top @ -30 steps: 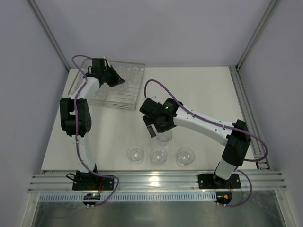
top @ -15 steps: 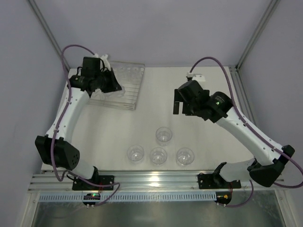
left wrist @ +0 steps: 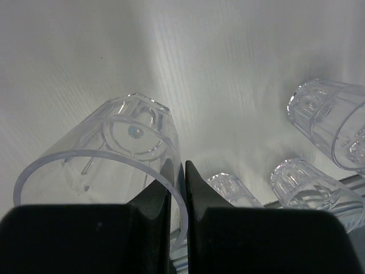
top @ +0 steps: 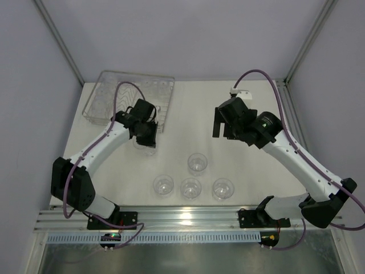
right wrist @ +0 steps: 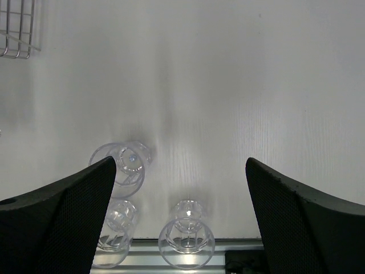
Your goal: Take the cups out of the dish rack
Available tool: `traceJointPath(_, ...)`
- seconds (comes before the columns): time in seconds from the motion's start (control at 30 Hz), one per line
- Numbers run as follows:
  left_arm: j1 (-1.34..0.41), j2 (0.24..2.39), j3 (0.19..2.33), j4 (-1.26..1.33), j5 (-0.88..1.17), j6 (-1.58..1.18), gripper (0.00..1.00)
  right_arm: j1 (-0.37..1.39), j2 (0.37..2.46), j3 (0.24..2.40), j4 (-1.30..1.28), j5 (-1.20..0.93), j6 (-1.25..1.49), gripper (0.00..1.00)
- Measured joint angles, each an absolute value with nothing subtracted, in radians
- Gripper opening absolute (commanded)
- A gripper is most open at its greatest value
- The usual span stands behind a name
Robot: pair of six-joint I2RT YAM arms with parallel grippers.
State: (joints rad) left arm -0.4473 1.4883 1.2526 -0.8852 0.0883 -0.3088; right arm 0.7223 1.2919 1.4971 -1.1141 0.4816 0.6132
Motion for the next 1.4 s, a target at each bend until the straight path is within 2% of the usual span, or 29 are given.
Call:
traceJointPath(0.37,-0.714,1.603,1.217,-0.838,-0.002,-0.347,0.0,0.719,1.291,1.427,-1.11,0.475,0.625,0.97)
traceJointPath(0.63,-0.809,1.604,1.174,-0.797,-0.003,-0.41,0.0,0.714,1.291,1.385,-1.094,0.459,0.628,0.97)
traceJointPath(0.73,-0.841,1.604,1.168,-0.785,-0.003,-0.431,0.14,0.711,1.291,1.378,-1.089,0.457,0.627,0.97)
traceJointPath(0.77,-0.849,1.604,1.168,-0.782,-0.002,-0.438,0.23,0.711,1.291,1.376,-1.086,0.457,0.627,0.98)
traceJointPath(0.87,-0.855,1.604,1.171,-0.781,-0.009,-0.458,0.39,0.709,1.291,1.37,-1.081,0.457,0.627,0.98)
traceJointPath(0.93,-0.855,1.604,1.184,-0.791,-0.023,-0.467,0.46,0.709,1.291,1.365,-1.078,0.457,0.627,0.98)
traceJointPath(1.03,-0.854,1.613,1.261,-0.841,-0.065,-0.472,0.59,0.707,1.291,1.359,-1.077,0.457,0.627,0.98)
traceJointPath(1.07,-0.853,1.616,1.295,-0.857,-0.087,-0.472,0.69,0.706,1.29,1.358,-1.078,0.457,0.628,0.98)
traceJointPath(1.17,-0.839,1.621,1.41,-0.9,-0.139,-0.466,0.82,0.705,1.283,1.353,-1.077,0.457,0.628,0.98)
traceJointPath(1.27,-0.774,1.628,1.55,-0.916,-0.176,-0.46,0.84,0.704,1.27,1.345,-1.078,0.456,0.628,0.98)
traceJointPath(1.4,-0.582,1.687,1.747,-0.904,-0.191,-0.451,0.84,0.704,1.265,1.345,-1.077,0.452,0.628,0.98)
